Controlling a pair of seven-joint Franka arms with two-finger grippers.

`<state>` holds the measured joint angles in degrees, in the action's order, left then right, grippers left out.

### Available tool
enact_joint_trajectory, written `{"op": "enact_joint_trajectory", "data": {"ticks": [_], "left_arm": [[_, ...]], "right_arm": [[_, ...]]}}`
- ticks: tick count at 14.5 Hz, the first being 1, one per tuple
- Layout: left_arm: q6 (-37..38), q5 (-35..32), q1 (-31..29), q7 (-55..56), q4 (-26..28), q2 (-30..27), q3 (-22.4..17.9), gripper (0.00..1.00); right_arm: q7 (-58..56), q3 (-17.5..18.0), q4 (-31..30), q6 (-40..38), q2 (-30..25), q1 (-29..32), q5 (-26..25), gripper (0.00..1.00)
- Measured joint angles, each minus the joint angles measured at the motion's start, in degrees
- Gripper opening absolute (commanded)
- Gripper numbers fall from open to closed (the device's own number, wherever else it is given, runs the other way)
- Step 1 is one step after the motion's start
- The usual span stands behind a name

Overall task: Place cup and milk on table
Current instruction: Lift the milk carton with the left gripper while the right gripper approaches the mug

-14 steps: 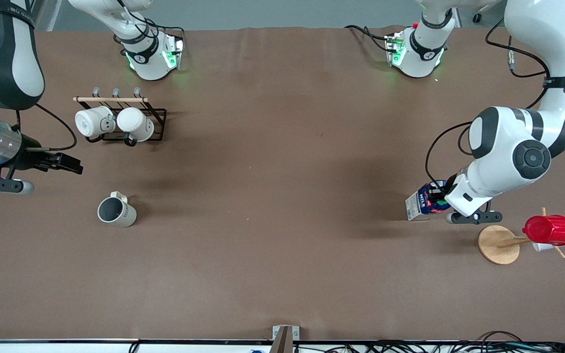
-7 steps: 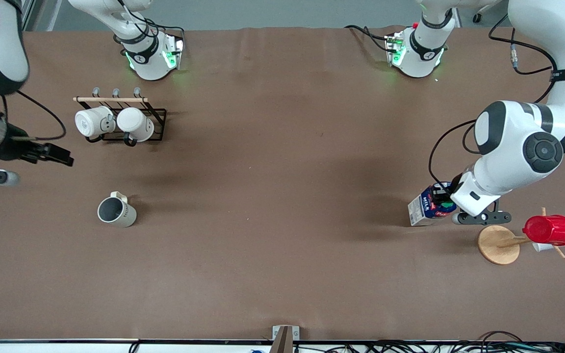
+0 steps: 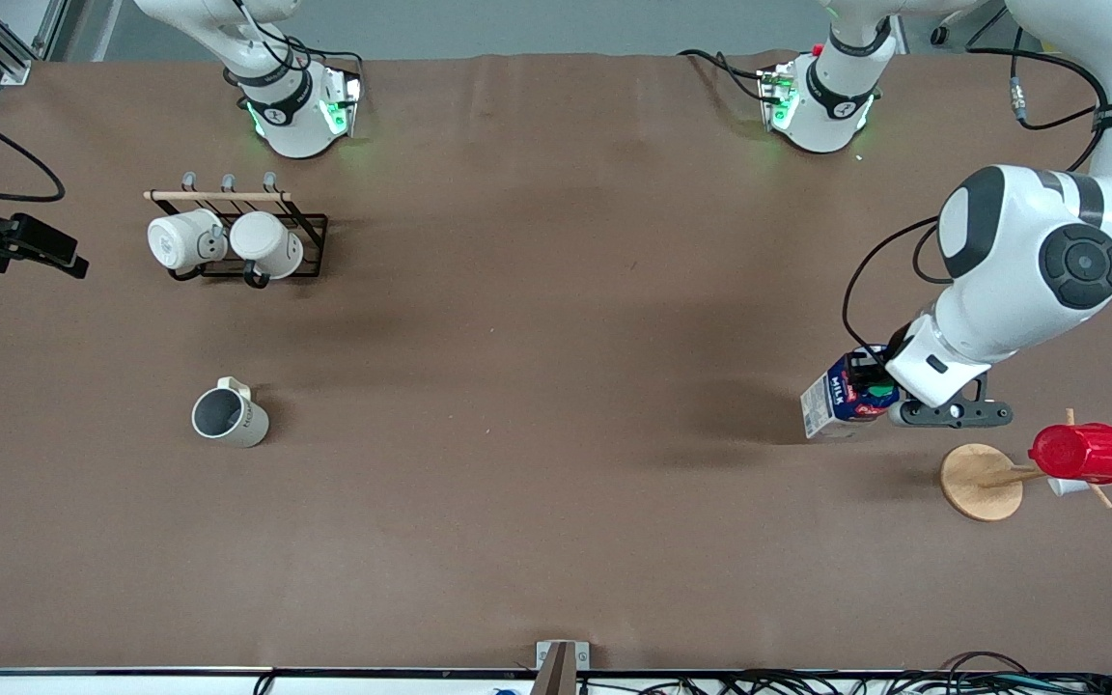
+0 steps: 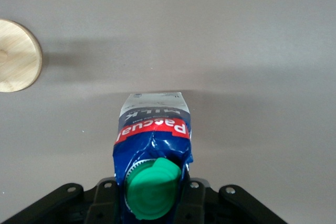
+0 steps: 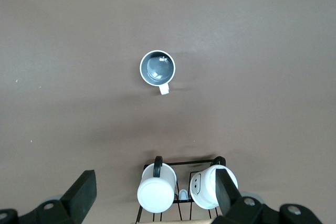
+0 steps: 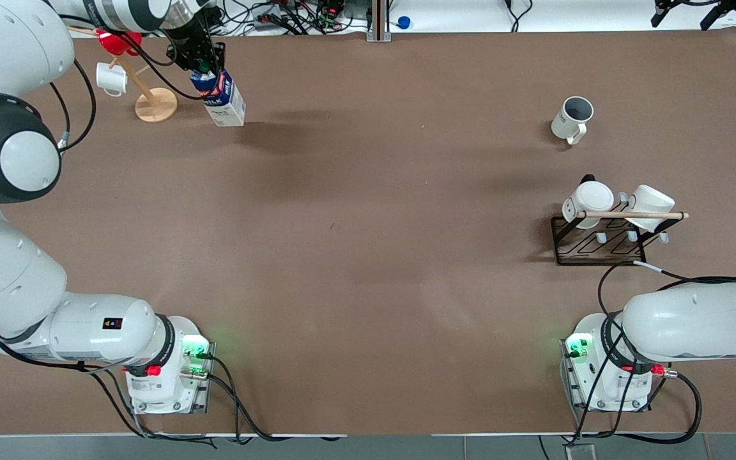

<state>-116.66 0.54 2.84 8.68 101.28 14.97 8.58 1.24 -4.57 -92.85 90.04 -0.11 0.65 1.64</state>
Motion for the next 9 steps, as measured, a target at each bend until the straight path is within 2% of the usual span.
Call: {"op": "enact_joint_trajectory", "data": {"ticks": [4, 9], "left_arm": [[0.9, 0.0, 0.3, 0.0, -1.8, 0.0, 0.7, 0.3], [1.0, 0.0, 0.3, 0.0, -2.1, 0.3, 1.1, 0.31]], "right_arm": [[0.0, -0.3, -0.4, 0.1, 1.0, 0.2, 0.0, 1.0], [-0.1, -0.3, -3.4, 3.8, 1.4, 0.2, 0.0, 1.0]]}}
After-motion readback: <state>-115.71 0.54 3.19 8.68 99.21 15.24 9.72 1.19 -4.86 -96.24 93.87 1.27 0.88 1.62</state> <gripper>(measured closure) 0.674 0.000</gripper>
